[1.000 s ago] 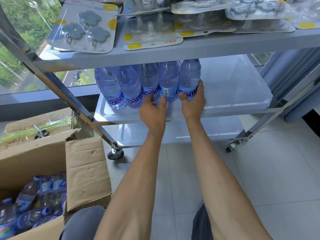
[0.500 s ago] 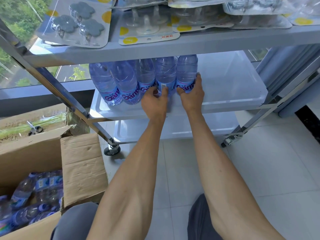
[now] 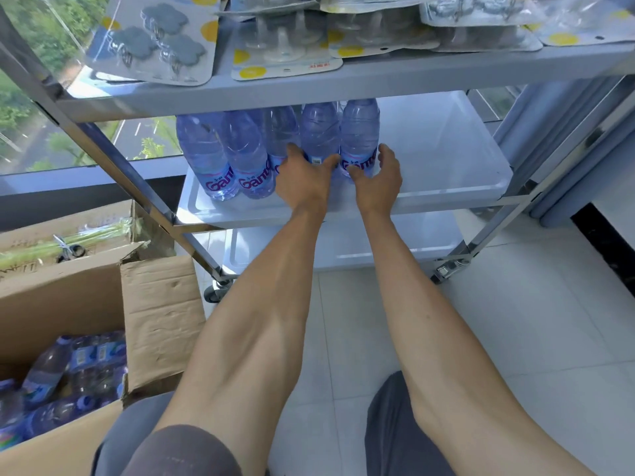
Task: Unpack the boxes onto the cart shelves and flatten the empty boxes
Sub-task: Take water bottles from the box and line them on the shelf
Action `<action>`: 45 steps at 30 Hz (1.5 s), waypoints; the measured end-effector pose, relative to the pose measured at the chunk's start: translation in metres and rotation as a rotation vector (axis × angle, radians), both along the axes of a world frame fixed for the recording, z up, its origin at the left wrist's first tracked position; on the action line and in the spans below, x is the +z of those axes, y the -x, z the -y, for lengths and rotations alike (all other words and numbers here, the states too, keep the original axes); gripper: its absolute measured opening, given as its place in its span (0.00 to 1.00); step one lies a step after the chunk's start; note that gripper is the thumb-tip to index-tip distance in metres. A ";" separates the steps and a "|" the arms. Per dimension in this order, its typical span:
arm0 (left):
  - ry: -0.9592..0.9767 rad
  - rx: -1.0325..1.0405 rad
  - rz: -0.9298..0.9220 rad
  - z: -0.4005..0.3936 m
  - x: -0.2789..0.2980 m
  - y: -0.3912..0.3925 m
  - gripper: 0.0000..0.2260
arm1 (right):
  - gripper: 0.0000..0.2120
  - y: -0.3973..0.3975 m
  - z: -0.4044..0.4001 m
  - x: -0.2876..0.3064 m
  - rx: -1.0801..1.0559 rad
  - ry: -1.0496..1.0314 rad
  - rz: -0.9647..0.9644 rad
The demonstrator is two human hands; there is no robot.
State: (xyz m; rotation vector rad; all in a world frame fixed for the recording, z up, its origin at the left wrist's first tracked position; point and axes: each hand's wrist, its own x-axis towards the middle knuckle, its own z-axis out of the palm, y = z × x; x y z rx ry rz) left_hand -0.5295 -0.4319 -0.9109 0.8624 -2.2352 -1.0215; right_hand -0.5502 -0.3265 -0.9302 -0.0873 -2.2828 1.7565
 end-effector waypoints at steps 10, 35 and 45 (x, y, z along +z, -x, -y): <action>-0.031 0.062 -0.139 -0.013 -0.020 -0.005 0.17 | 0.24 -0.004 0.009 -0.008 -0.013 0.006 -0.121; -0.047 -0.024 -0.175 -0.003 -0.038 -0.006 0.16 | 0.25 0.010 -0.004 -0.016 0.122 0.021 -0.119; -0.076 -0.006 -0.083 0.002 -0.043 -0.003 0.18 | 0.25 0.017 -0.007 -0.019 0.177 0.000 -0.112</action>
